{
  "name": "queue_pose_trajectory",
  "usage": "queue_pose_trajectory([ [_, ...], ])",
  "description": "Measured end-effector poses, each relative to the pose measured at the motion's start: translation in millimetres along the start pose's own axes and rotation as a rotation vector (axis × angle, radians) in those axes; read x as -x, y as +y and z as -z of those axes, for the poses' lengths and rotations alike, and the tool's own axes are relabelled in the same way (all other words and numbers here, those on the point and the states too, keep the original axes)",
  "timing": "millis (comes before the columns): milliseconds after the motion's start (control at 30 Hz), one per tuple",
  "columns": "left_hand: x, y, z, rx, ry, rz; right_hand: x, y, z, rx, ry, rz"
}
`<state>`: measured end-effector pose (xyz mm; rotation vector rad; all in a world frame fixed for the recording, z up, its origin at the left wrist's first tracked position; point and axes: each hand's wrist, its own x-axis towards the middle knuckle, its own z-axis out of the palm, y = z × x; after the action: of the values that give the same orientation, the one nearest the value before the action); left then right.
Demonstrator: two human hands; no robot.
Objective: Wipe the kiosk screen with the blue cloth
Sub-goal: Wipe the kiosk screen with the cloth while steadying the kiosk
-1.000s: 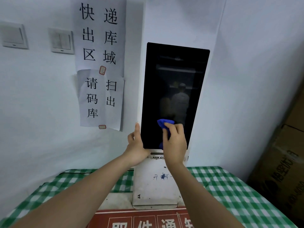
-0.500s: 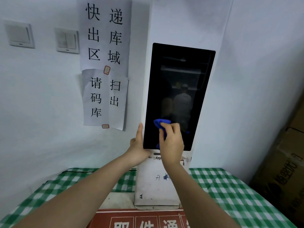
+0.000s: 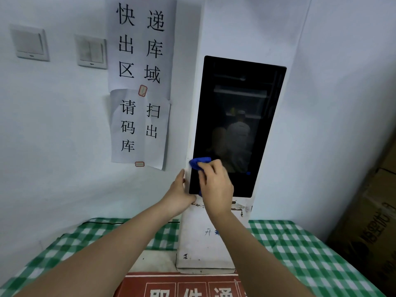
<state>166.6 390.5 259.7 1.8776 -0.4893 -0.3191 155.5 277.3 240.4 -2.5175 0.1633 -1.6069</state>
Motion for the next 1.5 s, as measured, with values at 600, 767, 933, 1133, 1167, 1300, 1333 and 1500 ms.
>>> queue_pose_trajectory([
  [600,3,-7,2,-0.143,-0.042,0.136,18,6,-5,0.134,-0.183,0.235],
  [767,3,-10,3,-0.128,-0.057,0.187,3,5,2,0.021,-0.004,0.073],
  [933,4,-9,-2,-0.083,-0.048,0.165,27,7,-9,0.087,-0.119,0.164],
  [1133,3,-14,-2,-0.089,-0.026,0.187,23,10,-3,0.109,-0.186,0.241],
  [1167,4,-13,-2,-0.090,-0.017,0.192,17,10,-1,0.080,-0.140,0.190],
  [1300,2,-10,-2,-0.074,-0.009,0.190,5,6,1,0.016,-0.011,0.073],
  [1333,2,-11,-3,-0.076,-0.006,0.193,9,6,-1,0.038,-0.030,0.105],
  [1500,2,-14,-5,-0.100,-0.025,0.212,44,16,-9,0.102,-0.259,0.210],
])
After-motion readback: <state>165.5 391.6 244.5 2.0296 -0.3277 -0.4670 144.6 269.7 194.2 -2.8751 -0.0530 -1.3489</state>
